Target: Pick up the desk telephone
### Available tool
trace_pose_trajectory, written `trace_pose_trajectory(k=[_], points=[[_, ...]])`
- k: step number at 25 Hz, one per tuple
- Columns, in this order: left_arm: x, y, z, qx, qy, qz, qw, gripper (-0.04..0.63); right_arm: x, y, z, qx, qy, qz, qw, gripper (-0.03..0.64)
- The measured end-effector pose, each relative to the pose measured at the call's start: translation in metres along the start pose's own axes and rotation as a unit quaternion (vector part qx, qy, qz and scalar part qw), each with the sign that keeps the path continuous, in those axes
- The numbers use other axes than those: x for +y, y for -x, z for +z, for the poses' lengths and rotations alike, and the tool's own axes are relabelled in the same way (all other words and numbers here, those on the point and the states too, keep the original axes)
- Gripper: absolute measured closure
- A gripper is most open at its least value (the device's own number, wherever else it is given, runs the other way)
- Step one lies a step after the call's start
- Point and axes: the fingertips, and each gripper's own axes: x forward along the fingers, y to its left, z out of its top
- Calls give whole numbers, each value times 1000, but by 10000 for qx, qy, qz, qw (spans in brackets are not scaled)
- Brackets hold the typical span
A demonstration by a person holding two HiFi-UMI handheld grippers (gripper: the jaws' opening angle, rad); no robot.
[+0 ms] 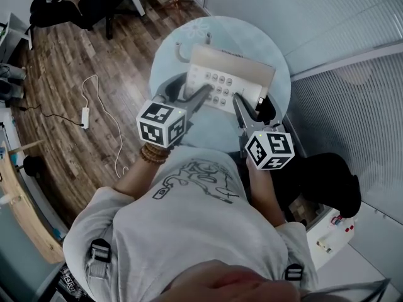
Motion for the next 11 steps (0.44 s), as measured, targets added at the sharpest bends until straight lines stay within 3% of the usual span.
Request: trace_pose_trajectory(k=[11], points=[[-6, 3, -8, 0, -23, 8, 10000, 319, 0, 7, -8, -6, -17, -6, 10000, 299]])
